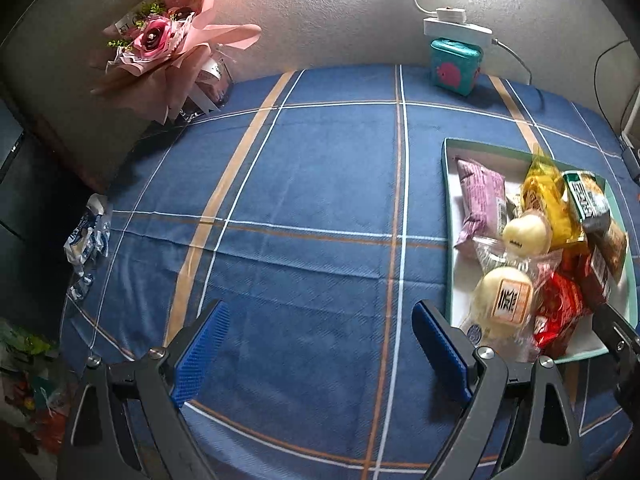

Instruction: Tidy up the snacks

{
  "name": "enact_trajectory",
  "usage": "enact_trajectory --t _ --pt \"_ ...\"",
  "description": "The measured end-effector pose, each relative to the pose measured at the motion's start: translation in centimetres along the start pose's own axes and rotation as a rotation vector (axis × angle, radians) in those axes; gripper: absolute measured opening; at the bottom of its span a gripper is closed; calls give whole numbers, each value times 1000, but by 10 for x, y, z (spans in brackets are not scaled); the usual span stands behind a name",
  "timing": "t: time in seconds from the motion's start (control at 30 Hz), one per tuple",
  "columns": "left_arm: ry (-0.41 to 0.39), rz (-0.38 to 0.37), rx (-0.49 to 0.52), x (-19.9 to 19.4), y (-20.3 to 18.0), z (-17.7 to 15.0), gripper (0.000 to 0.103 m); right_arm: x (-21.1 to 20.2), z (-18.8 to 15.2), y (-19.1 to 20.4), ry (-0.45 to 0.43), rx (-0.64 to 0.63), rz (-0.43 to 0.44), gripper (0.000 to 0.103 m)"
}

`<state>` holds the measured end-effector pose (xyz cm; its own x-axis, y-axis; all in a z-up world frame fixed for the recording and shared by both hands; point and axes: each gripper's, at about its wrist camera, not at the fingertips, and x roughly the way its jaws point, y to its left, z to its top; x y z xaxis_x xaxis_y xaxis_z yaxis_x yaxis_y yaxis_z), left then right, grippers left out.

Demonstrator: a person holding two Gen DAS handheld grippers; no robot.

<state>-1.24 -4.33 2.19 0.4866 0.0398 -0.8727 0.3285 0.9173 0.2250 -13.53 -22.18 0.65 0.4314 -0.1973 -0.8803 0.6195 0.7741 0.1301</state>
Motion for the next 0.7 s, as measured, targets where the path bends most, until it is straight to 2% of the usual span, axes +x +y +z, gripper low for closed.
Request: enact_trajectory --t 0.7 --pt "8 -45 17 -7 10 -19 93 -5 -21 10 15 -73 -24 101"
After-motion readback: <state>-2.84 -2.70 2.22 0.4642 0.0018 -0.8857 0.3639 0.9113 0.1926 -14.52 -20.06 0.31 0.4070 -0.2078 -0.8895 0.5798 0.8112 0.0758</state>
